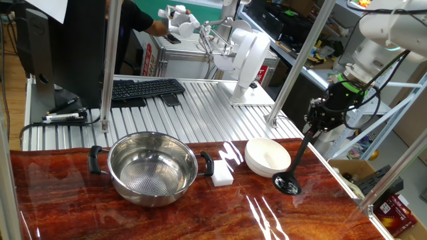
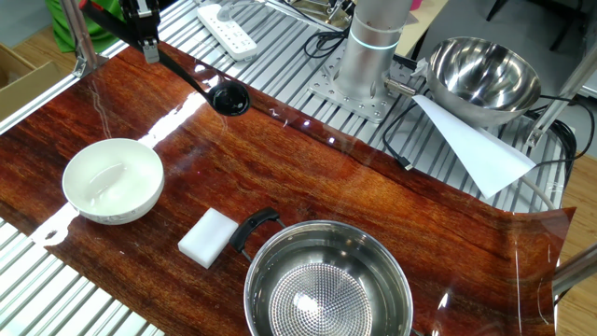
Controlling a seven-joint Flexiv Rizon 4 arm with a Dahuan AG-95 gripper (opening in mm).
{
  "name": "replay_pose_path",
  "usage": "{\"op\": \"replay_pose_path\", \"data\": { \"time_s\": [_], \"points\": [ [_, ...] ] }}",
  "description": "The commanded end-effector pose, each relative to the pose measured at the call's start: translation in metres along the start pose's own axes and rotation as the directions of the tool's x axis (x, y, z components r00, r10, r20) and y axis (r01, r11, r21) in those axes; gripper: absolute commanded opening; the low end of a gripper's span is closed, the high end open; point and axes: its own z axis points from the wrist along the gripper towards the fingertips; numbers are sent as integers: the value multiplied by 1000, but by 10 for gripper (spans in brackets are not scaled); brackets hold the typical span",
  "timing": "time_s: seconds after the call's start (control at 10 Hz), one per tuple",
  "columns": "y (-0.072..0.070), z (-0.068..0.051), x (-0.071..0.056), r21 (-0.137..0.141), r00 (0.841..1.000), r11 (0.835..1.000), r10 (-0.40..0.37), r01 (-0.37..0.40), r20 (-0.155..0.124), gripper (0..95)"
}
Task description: Scoop water with a large spoon from one bowl to another
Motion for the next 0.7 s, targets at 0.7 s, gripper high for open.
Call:
{"op": "replay_pose_path", "data": {
  "time_s": [0.7],
  "points": [
    [0,0,0,51,989,989,135,-138,56,0]
  ]
}}
